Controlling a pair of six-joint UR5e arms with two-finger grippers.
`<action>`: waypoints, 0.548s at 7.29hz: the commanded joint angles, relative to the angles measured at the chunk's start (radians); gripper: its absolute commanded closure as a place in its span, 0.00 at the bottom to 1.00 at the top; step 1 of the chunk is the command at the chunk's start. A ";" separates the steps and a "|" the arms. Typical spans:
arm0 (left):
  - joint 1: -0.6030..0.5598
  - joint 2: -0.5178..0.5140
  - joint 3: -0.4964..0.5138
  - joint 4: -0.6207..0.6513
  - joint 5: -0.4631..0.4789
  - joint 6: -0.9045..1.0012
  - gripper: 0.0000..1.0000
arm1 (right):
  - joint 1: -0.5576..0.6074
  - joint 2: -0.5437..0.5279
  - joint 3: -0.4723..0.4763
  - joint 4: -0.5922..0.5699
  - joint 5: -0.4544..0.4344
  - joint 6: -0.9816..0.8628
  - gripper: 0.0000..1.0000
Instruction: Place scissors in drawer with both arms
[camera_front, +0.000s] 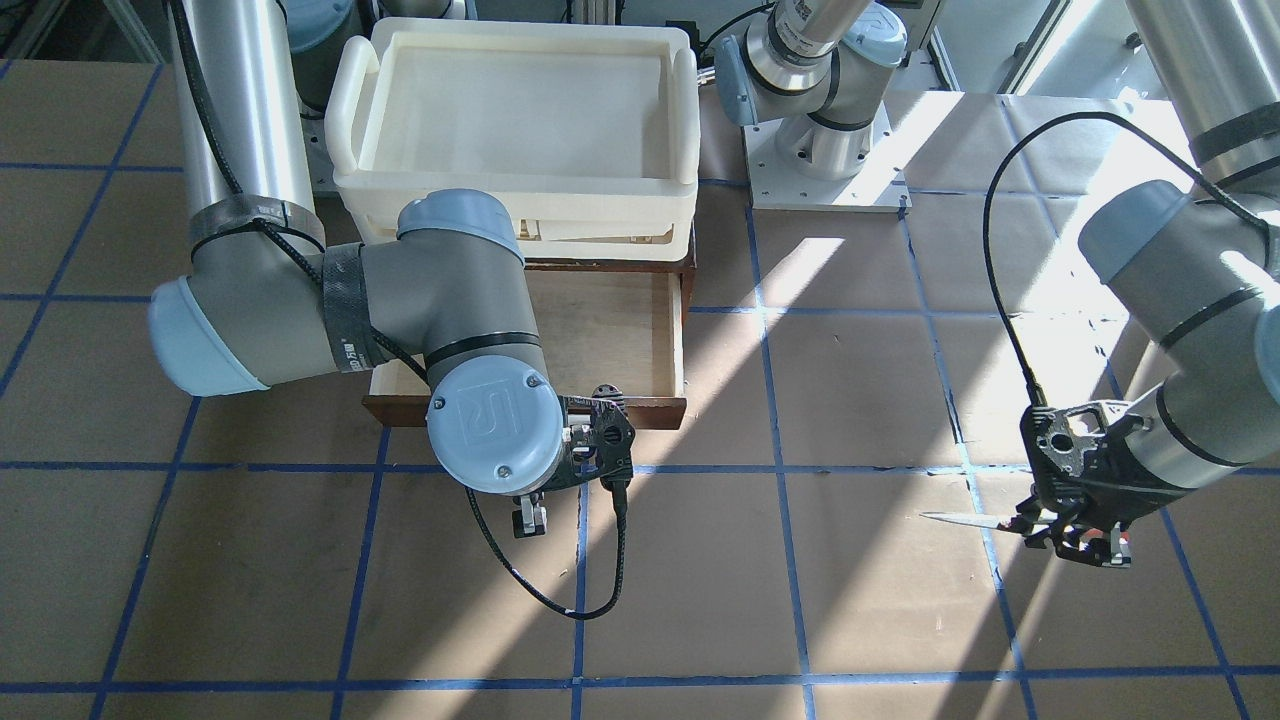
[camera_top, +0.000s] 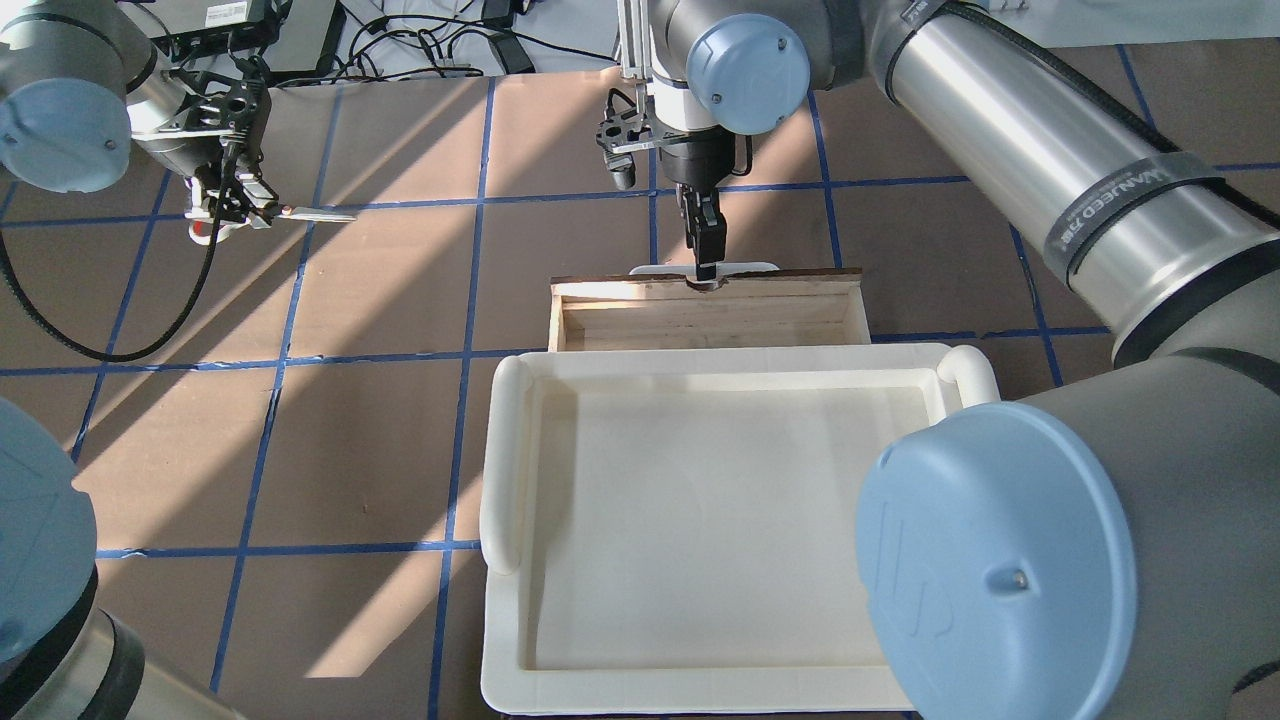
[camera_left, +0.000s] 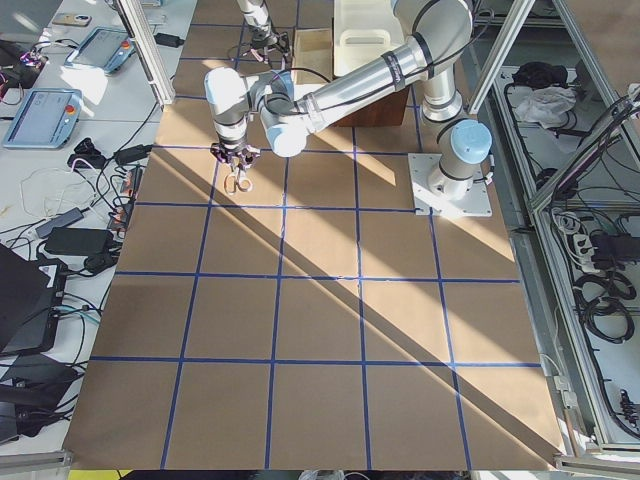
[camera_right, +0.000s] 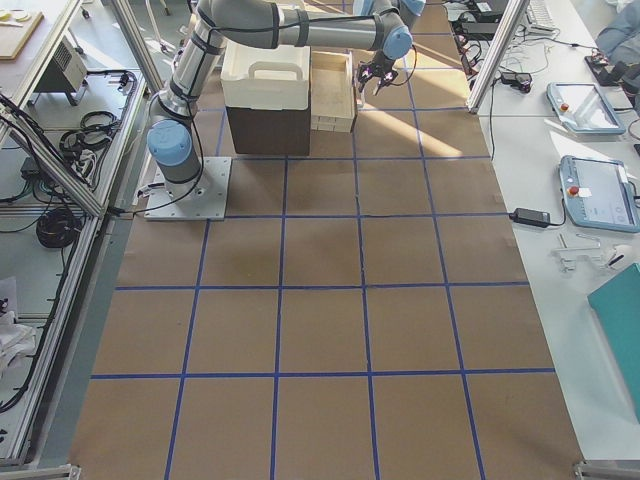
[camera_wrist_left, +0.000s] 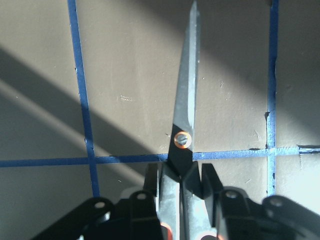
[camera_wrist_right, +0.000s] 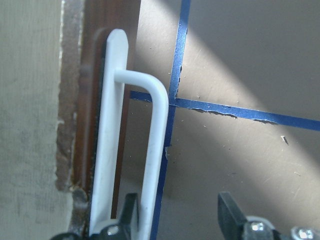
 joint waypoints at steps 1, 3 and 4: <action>-0.011 0.025 -0.002 -0.024 -0.001 -0.004 1.00 | 0.000 0.011 -0.002 -0.034 -0.006 -0.004 0.39; -0.033 0.046 -0.007 -0.038 0.000 -0.005 1.00 | -0.008 0.013 -0.004 -0.044 -0.017 -0.014 0.39; -0.043 0.054 -0.008 -0.039 0.000 -0.005 1.00 | -0.009 0.013 -0.002 -0.045 -0.017 -0.014 0.39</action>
